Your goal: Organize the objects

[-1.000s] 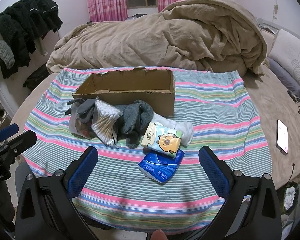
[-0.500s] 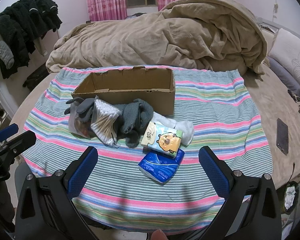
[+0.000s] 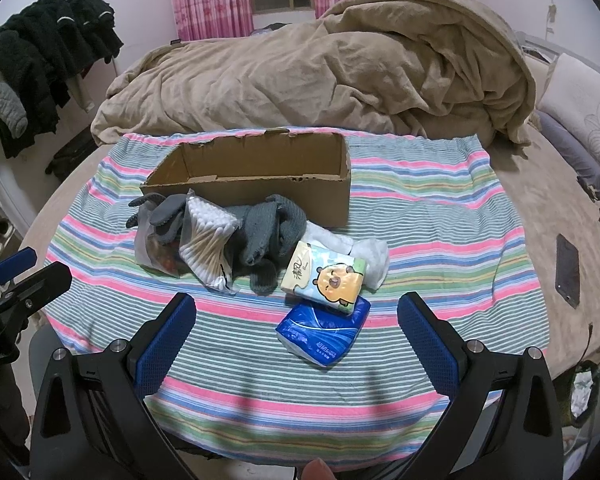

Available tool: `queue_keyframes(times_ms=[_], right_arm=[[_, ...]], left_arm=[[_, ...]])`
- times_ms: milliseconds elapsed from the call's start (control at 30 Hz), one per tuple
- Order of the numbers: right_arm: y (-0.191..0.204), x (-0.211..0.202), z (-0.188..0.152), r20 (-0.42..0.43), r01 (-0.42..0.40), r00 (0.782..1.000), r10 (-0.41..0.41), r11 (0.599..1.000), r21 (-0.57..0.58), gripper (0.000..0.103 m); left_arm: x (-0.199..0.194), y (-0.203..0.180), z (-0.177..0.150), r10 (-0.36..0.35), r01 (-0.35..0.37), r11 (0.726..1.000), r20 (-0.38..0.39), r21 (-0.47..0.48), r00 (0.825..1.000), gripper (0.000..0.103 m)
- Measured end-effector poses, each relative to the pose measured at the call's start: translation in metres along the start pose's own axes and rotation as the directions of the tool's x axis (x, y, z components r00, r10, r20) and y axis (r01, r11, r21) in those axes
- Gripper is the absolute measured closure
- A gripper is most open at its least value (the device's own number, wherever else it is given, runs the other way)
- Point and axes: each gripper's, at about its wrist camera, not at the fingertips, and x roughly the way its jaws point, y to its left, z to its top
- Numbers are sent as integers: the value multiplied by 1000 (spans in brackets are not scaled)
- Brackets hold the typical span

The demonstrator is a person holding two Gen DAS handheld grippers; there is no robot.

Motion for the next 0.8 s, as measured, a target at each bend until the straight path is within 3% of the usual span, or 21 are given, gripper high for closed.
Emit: queue_keyframes(times_ms=[800], right_arm=[[-1, 8, 0, -6, -3, 1000, 3, 1000, 4, 1]], left_arm=[[12, -1, 5, -2, 2, 1000, -8, 8, 1000, 0]])
